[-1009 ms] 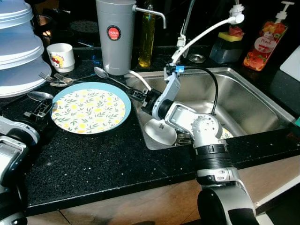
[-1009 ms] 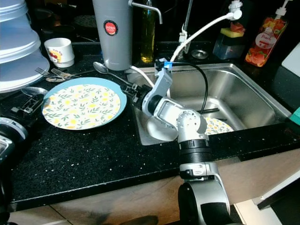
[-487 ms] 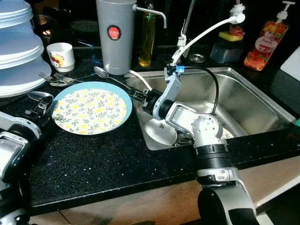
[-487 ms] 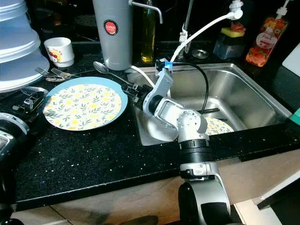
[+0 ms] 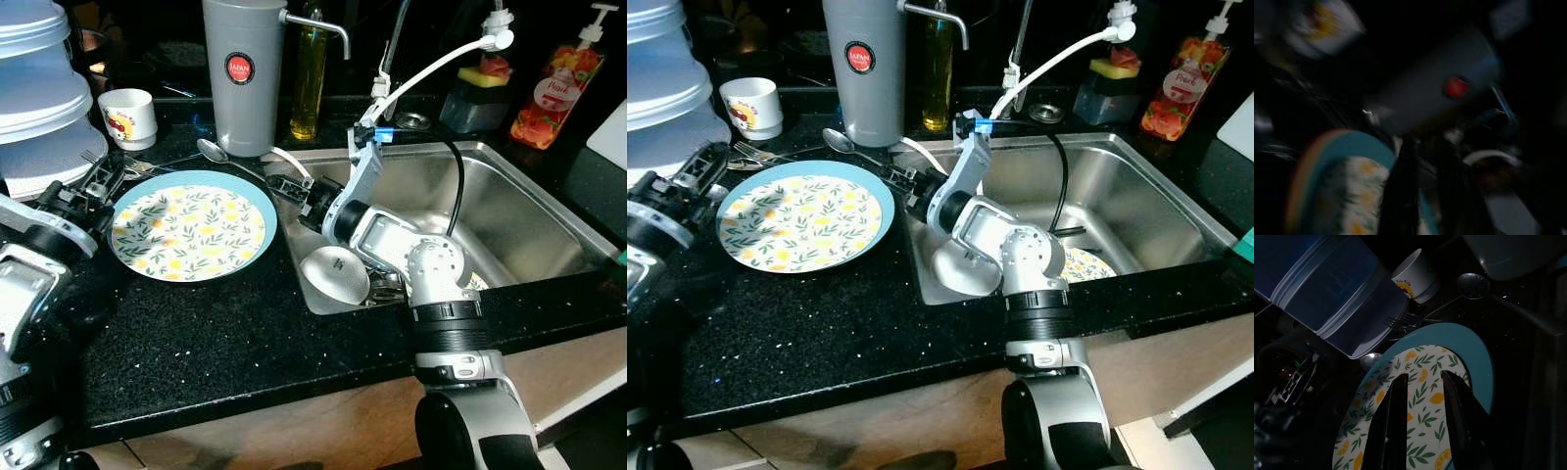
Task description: Kitchen organization
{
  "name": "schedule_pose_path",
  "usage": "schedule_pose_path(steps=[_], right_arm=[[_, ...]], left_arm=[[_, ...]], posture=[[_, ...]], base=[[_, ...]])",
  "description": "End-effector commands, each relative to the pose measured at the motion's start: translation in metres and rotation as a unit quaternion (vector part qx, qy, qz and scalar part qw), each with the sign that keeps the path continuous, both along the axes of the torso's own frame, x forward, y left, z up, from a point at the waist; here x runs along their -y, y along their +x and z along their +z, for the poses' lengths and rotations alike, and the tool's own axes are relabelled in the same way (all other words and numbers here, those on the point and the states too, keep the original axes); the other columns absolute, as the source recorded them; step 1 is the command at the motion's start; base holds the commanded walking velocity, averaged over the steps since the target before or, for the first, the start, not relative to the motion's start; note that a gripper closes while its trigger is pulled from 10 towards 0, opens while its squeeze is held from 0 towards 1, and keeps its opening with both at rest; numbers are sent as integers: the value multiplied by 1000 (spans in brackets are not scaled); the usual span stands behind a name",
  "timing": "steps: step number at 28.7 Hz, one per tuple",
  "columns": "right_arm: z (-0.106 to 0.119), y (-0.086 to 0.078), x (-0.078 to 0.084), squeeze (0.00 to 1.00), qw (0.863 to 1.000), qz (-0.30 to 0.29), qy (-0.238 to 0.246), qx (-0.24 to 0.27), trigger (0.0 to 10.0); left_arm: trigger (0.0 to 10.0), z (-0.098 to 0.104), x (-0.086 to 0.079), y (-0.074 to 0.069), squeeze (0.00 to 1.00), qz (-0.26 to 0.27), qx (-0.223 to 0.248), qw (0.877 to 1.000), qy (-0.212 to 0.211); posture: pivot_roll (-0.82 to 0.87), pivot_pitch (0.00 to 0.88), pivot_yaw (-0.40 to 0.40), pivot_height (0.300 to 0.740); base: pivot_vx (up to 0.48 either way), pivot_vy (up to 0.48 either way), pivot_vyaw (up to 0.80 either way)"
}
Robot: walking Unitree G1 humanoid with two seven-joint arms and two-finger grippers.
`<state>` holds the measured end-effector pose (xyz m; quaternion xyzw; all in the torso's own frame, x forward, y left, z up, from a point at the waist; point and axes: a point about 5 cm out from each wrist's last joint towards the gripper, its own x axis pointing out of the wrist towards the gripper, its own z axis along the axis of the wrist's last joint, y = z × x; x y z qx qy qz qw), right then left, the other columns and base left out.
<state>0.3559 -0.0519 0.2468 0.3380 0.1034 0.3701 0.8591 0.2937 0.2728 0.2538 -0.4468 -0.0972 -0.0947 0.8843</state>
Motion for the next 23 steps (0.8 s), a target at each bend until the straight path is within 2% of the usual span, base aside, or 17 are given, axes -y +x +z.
schedule_pose_path(steps=[1,2,3,4,8,9,10,11,12,15,18,19,23], right_arm=[[2,0,3,0,1000,-2,1,4,10000],[2,0,3,0,1000,-2,1,4,10000],[1,0,3,0,1000,-1,0,4,10000],[1,0,3,0,1000,-1,0,4,10000],[1,0,4,0,1000,-1,-1,4,10000],[0,0,4,0,1000,-1,-1,4,10000],[0,0,5,0,1000,-1,-2,3,10000],[0,0,5,0,1000,-1,-2,3,10000],[-1,0,5,0,1000,-1,-3,3,10000],[-2,0,4,0,1000,-1,-3,3,10000],[-3,0,3,0,1000,1,-5,2,10000],[-3,0,3,0,1000,1,-6,2,10000],[-4,0,4,0,1000,0,-7,2,10000]], left_arm=[[10000,-1,-14,4,1000,49,-46,998,9],[10000,-1,-14,4,1000,49,-46,998,9],[10000,-9,-26,6,1000,88,-103,991,-8],[10000,-11,-31,6,1000,105,-122,987,-17],[10000,-11,-35,4,1000,110,-149,982,-43],[10000,-8,-34,3,965,101,-148,982,-50],[10000,-6,-31,2,59,95,-150,983,-51],[10000,-6,-31,2,59,95,-150,983,-51],[10000,-6,-28,2,0,89,-152,983,-45],[10000,-7,-25,1,0,79,-154,984,-47],[10000,-17,-19,2,0,65,-175,980,-73],[10000,-24,-19,3,0,73,-193,975,-85],[10000,-33,-15,5,0,65,-221,969,-93]], posture=[[104,4,-67,740],[104,4,-67,740],[104,4,-67,740],[107,4,-66,740],[113,5,-69,740],[113,5,-69,740],[120,4,-68,740],[120,4,-68,740],[120,4,-68,740],[120,4,-68,740],[124,0,-67,740],[124,0,-67,740],[124,0,-67,740]], base=[[0,0,0],[0,0,0],[0,0,0],[0,0,0],[0,0,0],[0,0,0],[0,0,0],[0,0,0],[0,0,0],[0,0,0],[0,0,0],[0,0,0],[0,0,0]])
